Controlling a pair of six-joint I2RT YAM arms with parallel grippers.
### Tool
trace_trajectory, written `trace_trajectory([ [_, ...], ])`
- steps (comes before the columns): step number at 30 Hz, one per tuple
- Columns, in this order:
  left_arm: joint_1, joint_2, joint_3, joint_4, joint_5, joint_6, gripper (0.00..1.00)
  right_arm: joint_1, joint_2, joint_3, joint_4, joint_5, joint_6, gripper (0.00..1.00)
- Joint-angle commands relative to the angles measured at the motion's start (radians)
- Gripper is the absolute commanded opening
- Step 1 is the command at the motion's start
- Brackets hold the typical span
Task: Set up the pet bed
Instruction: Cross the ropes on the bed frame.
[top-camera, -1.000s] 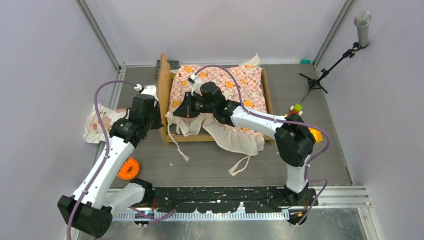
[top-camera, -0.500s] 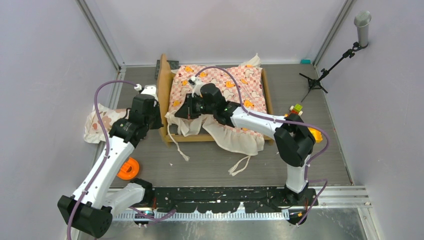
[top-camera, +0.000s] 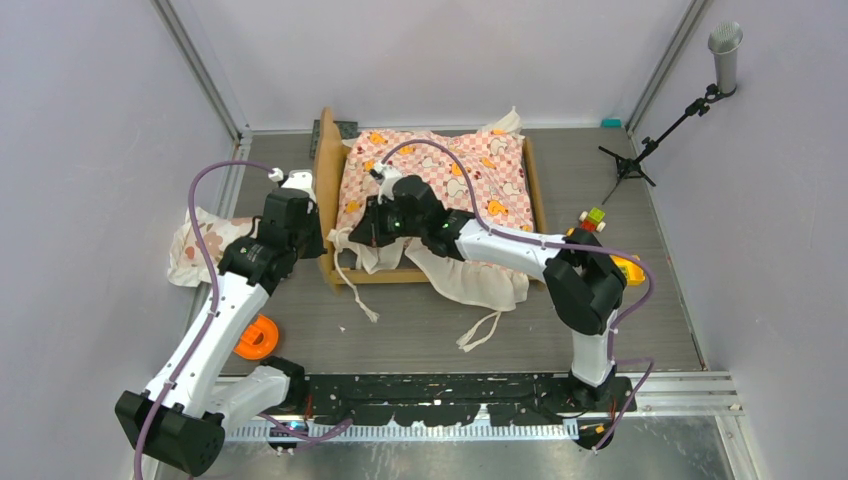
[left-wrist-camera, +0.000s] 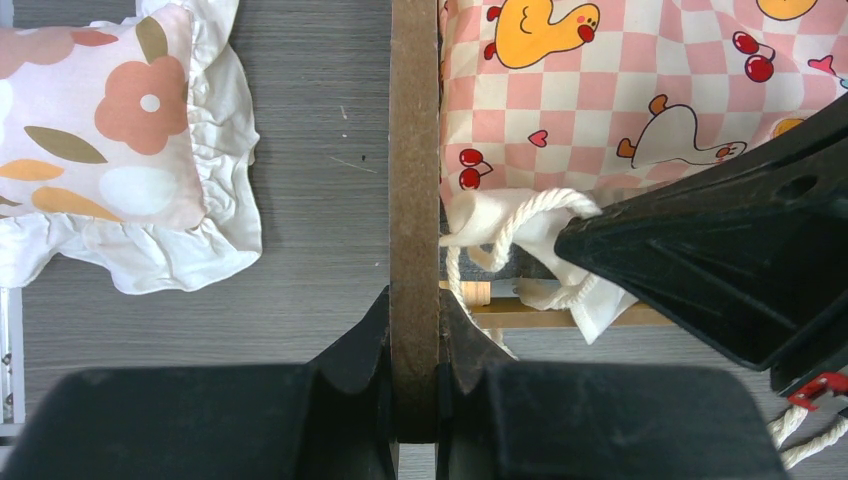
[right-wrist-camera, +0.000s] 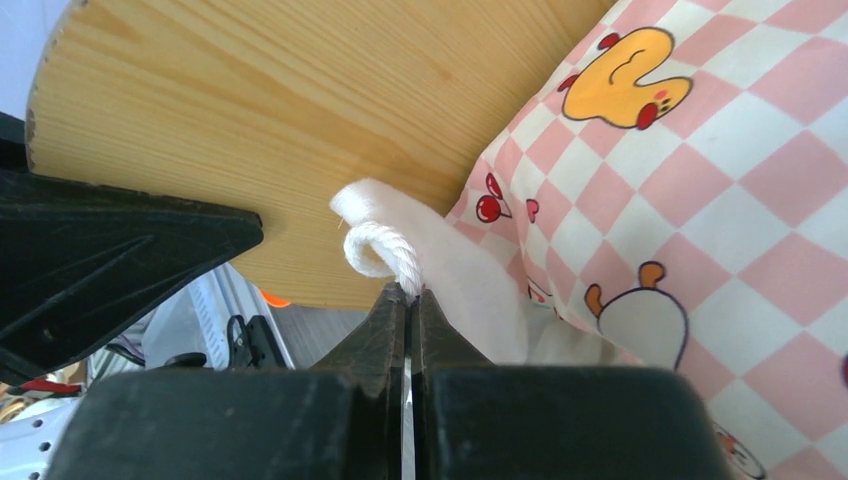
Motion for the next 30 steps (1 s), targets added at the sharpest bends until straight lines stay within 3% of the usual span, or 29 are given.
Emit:
trace_trajectory([
  [1,0.014,0.011,0.0,0.059,0.059,-0.038,0.0,0.023,-0.012,-0.004,-0.001,0.059,-0.058,0.01],
  [30,0.015,0.016,0.003,0.059,0.056,-0.038,0.0,0.123,-0.001,0.06,-0.038,0.431,-0.244,0.01],
])
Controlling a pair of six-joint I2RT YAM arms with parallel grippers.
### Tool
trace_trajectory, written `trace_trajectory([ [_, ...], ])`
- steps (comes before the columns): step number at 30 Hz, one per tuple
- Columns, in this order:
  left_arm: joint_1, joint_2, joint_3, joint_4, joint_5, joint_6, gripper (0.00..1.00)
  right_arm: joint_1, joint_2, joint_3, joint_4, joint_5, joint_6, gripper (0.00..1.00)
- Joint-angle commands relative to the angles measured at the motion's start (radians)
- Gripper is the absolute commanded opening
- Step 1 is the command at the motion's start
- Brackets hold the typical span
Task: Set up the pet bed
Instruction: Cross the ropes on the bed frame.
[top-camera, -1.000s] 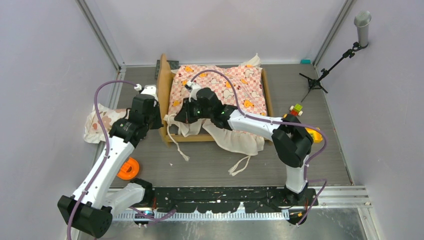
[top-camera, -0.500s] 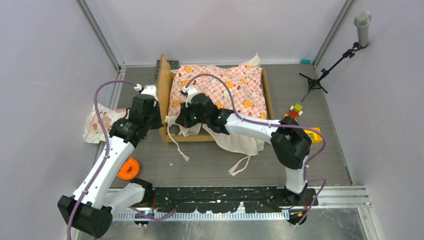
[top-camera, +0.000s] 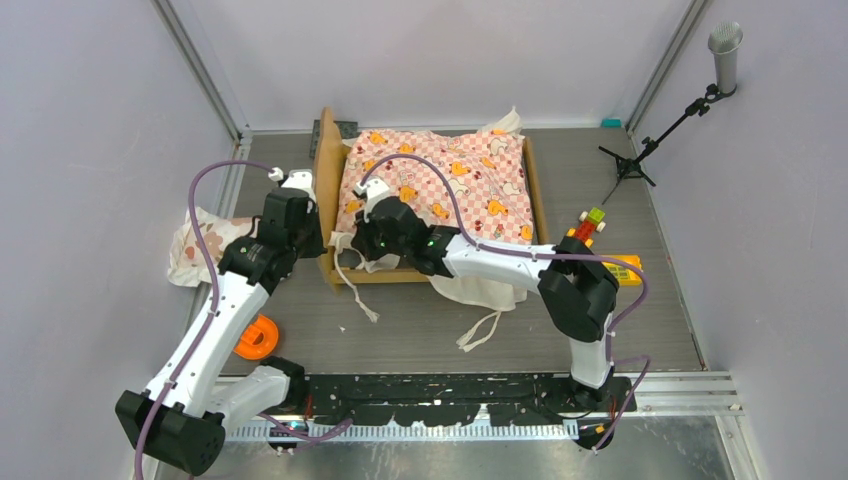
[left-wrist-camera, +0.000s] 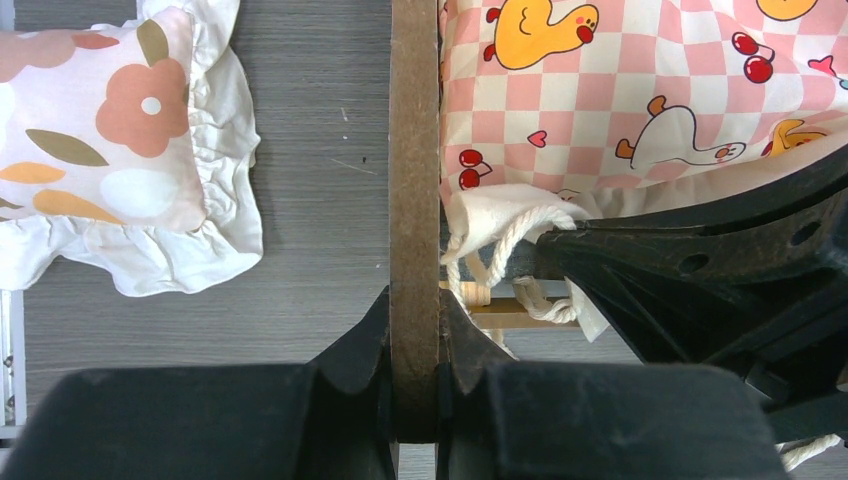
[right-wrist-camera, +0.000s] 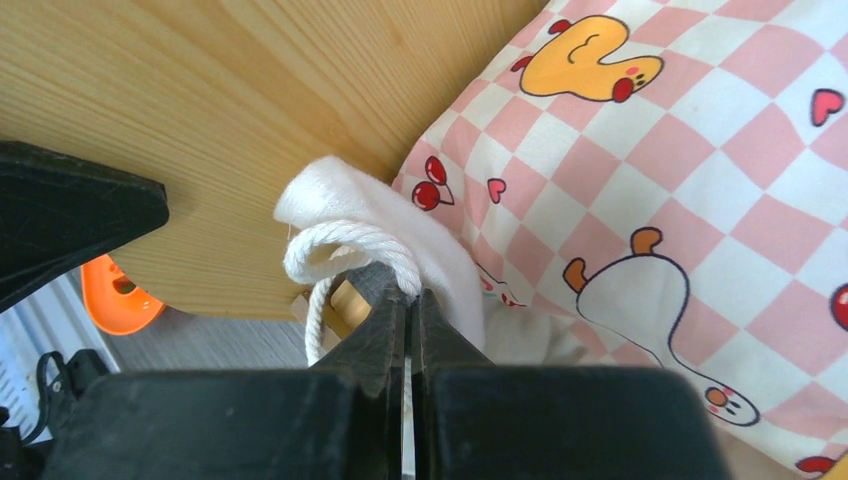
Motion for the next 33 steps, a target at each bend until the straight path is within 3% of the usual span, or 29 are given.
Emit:
trace_trajectory([
  [1,0.013,0.015,0.003,0.056,0.053,-0.043,0.0,0.005,-0.01,0.051,0.045,0.097,-0.026,0.01],
  [21,0.013,0.012,-0.008,0.059,0.057,-0.046,0.0,0.07,0.016,0.014,0.102,0.176,-0.055,0.01],
  [33,0.013,0.01,-0.012,0.058,0.055,-0.046,0.0,0.118,0.027,-0.048,0.173,0.321,-0.144,0.01],
])
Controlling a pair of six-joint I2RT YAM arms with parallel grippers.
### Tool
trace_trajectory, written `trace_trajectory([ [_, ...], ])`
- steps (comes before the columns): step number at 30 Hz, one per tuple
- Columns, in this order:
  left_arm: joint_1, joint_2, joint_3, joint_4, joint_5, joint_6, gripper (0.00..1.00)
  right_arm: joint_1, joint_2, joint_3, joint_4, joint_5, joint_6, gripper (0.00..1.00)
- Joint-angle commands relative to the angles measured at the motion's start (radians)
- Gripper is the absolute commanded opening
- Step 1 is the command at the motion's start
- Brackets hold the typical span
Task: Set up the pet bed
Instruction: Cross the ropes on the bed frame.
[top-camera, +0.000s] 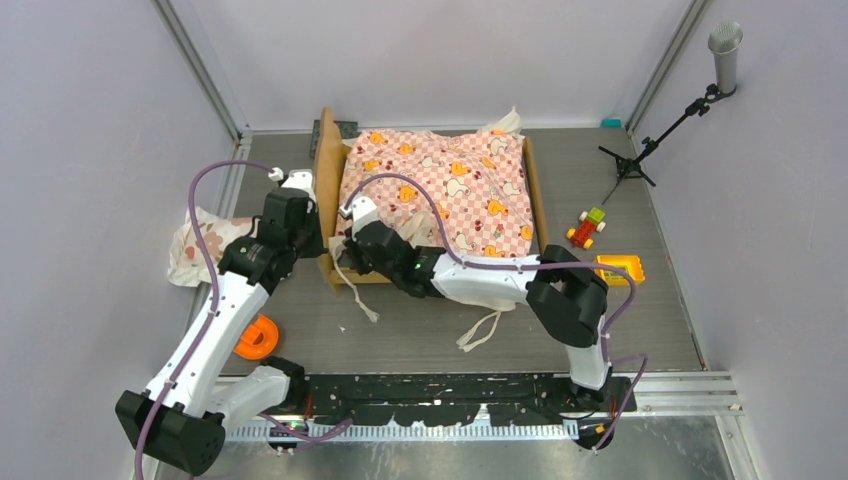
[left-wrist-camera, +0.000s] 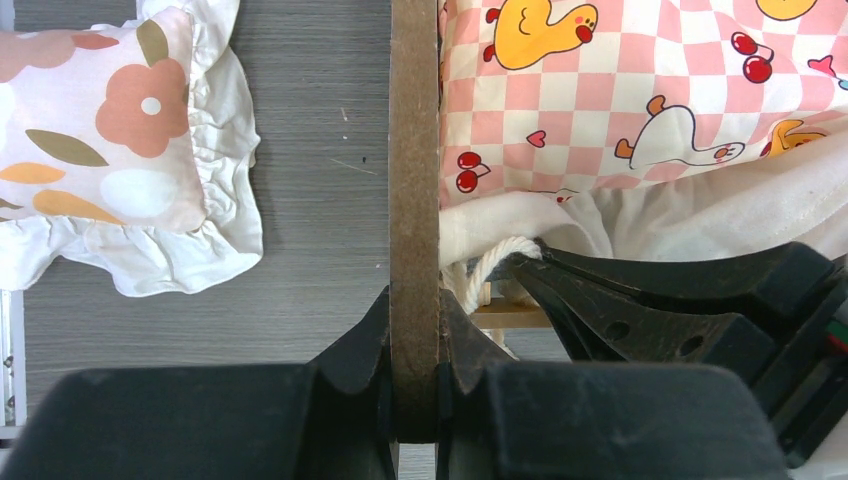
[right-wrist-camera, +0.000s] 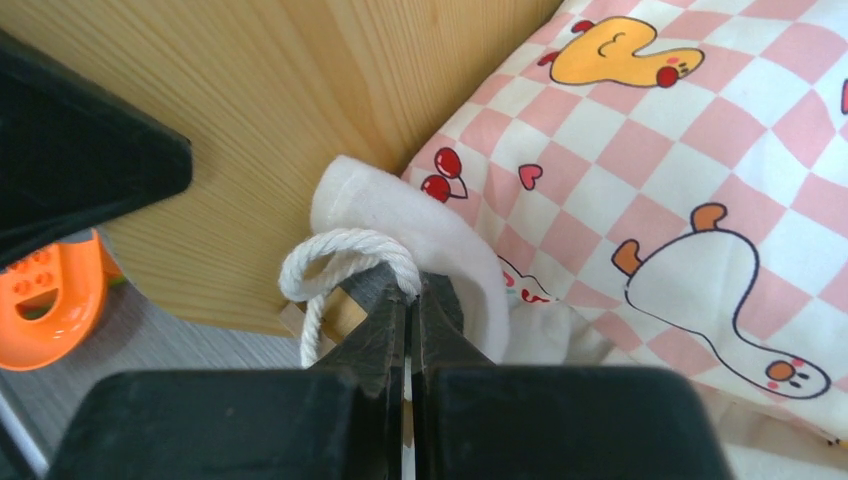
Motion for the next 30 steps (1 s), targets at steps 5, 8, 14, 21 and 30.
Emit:
trace_trajectory([
  [5,0.013,0.013,-0.012,0.059,0.054,-0.046,0.0,0.023,-0.019,-0.093,0.144,0.113,-0.065,0.01],
  [8,0.013,0.018,-0.008,0.059,0.056,-0.046,0.0,0.029,-0.028,-0.116,0.153,0.099,-0.059,0.01],
  [14,0.013,0.016,-0.011,0.06,0.056,-0.046,0.0,0.036,-0.07,-0.174,0.169,0.086,-0.047,0.08],
  [21,0.012,0.017,-0.014,0.061,0.059,-0.048,0.0,0.035,-0.226,-0.201,0.126,0.016,-0.05,0.43],
  [30,0.013,0.013,-0.012,0.057,0.064,-0.053,0.0,0.047,-0.362,-0.313,0.061,-0.058,-0.005,0.58],
])
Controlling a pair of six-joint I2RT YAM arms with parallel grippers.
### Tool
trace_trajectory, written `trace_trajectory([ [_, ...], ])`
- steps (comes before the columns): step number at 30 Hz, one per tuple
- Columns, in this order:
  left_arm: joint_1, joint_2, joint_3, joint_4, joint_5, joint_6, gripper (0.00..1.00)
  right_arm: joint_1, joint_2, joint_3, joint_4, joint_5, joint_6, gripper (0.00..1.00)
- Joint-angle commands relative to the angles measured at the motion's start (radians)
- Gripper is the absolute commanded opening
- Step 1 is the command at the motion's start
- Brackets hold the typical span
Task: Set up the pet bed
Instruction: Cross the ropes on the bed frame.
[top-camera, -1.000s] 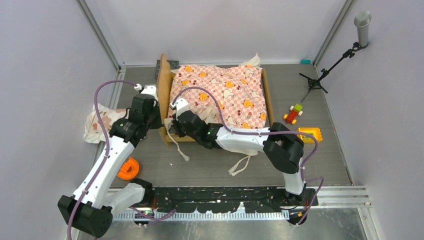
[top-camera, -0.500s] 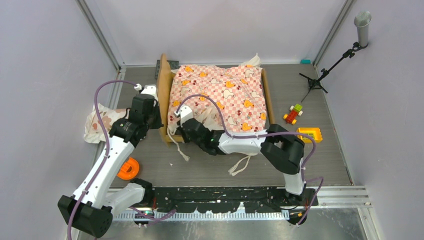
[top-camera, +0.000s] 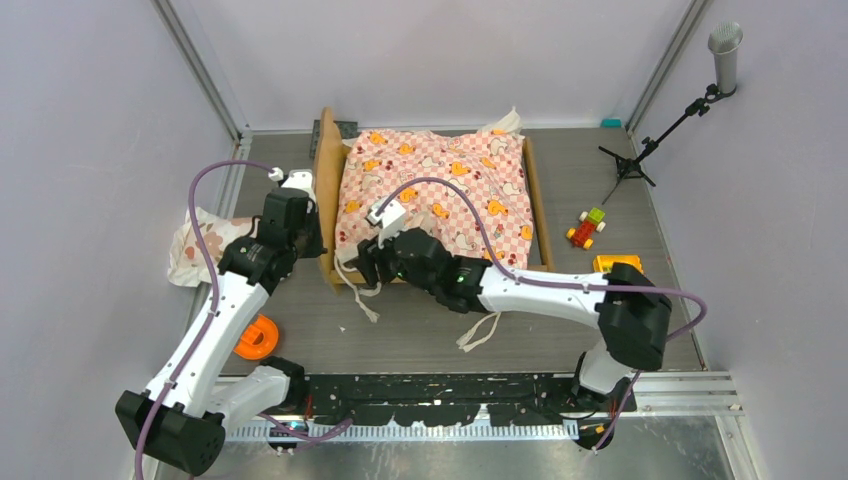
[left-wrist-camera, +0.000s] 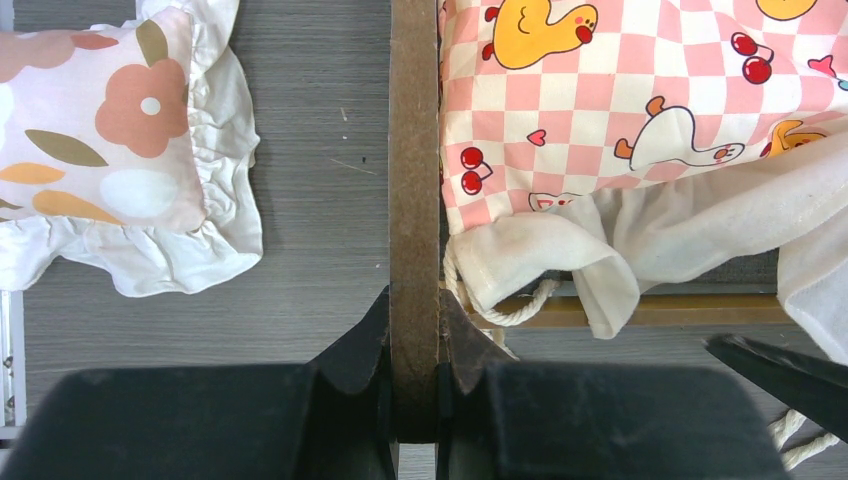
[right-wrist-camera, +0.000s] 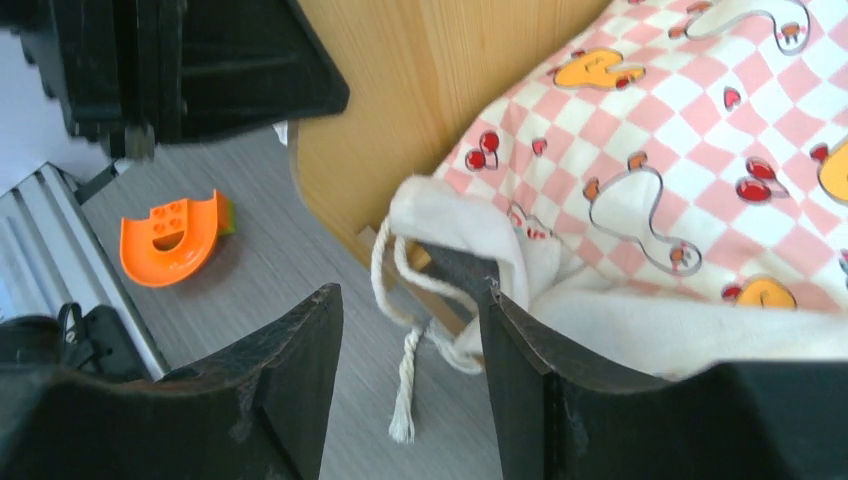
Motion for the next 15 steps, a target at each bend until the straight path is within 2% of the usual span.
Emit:
trace_trajectory([
  [1,0.012,0.012,-0.01,0.055,0.063,-0.052,0.0,0.018,-0.087,-0.107,-0.005,0.002,0.053,0.58],
  [3,0.012,0.014,-0.008,0.052,0.064,-0.05,0.0,0.04,-0.109,-0.175,0.029,0.057,0.1,0.57],
  [7,0.012,0.011,-0.008,0.048,0.068,-0.047,0.0,0.12,-0.096,-0.316,0.206,0.184,0.215,0.55],
  [11,0.011,0.011,-0.008,0.046,0.081,-0.047,0.0,0.197,0.023,-0.338,0.341,0.323,0.269,0.56],
  [15,0.012,0.004,-0.004,0.035,0.095,-0.039,0.0,0.203,0.129,-0.354,0.498,0.475,0.337,0.6],
])
